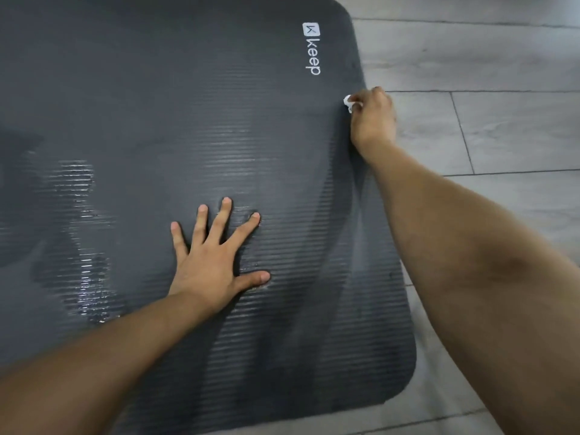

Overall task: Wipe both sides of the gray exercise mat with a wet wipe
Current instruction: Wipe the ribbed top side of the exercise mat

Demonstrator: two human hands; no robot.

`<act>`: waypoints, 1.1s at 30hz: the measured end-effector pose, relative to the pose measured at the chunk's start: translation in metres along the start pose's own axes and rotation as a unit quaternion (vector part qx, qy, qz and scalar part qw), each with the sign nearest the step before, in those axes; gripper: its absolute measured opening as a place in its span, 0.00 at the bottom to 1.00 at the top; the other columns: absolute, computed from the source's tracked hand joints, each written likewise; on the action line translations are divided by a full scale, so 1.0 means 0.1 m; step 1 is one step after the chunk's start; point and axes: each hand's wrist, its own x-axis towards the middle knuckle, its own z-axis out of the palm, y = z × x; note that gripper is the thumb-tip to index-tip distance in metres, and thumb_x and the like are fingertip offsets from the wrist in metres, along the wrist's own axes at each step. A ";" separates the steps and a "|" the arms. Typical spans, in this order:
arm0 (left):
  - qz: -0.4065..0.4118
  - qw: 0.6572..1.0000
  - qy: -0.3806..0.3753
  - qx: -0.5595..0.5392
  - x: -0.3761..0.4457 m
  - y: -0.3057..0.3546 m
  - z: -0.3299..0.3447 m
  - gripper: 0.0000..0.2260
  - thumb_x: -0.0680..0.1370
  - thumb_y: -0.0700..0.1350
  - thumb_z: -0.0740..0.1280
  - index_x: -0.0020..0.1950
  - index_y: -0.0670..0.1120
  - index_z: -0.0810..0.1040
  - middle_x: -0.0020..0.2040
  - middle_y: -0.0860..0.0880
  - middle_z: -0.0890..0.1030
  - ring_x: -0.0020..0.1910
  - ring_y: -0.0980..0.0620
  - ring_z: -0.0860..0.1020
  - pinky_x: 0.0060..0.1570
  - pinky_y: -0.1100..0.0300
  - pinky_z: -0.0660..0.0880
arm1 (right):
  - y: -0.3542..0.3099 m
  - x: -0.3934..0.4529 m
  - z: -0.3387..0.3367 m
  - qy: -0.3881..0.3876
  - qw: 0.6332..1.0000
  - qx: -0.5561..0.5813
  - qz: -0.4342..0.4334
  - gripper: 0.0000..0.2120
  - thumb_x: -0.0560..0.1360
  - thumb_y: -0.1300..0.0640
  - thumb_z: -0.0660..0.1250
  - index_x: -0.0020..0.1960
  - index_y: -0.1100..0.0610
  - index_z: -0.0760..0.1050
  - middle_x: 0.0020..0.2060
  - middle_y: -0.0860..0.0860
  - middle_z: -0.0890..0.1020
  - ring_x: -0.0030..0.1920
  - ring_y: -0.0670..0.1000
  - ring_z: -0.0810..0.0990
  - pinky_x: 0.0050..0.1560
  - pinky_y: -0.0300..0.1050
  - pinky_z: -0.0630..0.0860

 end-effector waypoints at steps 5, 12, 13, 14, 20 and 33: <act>-0.008 1.000 -0.002 -0.011 -0.01 0.01 -0.02 0.45 0.68 0.79 0.57 0.79 0.70 0.39 0.82 0.54 0.31 0.81 0.42 0.33 0.74 0.28 0.36 | 0.15 -0.25 -0.05 -0.009 0.998 -0.030 -0.049 0.14 0.77 0.61 0.59 0.57 0.54 0.81 0.53 0.60 0.77 0.56 0.61 0.74 0.56 0.50 0.70; -0.018 1.000 -0.021 -0.008 -0.02 0.06 -0.13 0.45 0.69 0.77 0.62 0.80 0.70 0.42 0.83 0.53 0.35 0.81 0.41 0.36 0.74 0.28 0.39 | 0.37 -1.82 -0.29 0.015 0.999 0.004 -0.035 0.11 0.75 0.62 0.63 0.52 0.53 0.81 0.44 0.57 0.78 0.47 0.60 0.76 0.47 0.51 0.74; -0.020 0.999 -0.025 -0.004 -0.03 0.07 -0.14 0.45 0.69 0.77 0.62 0.80 0.69 0.42 0.83 0.53 0.35 0.81 0.40 0.36 0.74 0.28 0.39 | 0.39 -2.08 -0.32 0.015 1.000 0.002 -0.024 0.11 0.75 0.62 0.63 0.53 0.53 0.81 0.44 0.56 0.78 0.46 0.60 0.76 0.47 0.52 0.74; -0.022 0.999 -0.026 -0.002 -0.03 0.07 -0.15 0.45 0.69 0.77 0.62 0.80 0.69 0.42 0.83 0.53 0.35 0.82 0.40 0.36 0.75 0.28 0.40 | 0.40 -2.34 -0.36 0.012 1.000 0.000 -0.010 0.11 0.75 0.62 0.64 0.53 0.53 0.81 0.43 0.56 0.77 0.46 0.59 0.76 0.47 0.51 0.74; -0.035 0.998 -0.042 0.022 -0.12 0.15 -0.19 0.44 0.72 0.76 0.60 0.80 0.68 0.39 0.83 0.50 0.34 0.82 0.39 0.37 0.75 0.28 0.43 | 0.36 -3.73 -0.63 0.002 0.998 0.011 0.066 0.10 0.76 0.63 0.67 0.55 0.54 0.81 0.43 0.52 0.77 0.43 0.55 0.76 0.45 0.52 0.77; 0.119 0.990 0.071 0.038 -0.26 0.39 0.01 0.32 0.81 0.67 0.55 0.83 0.60 0.51 0.84 0.46 0.45 0.82 0.40 0.47 0.79 0.37 0.47 | 0.44 -3.49 -0.64 0.037 0.995 0.041 0.084 0.12 0.77 0.62 0.65 0.59 0.53 0.80 0.46 0.49 0.77 0.47 0.52 0.76 0.48 0.44 0.74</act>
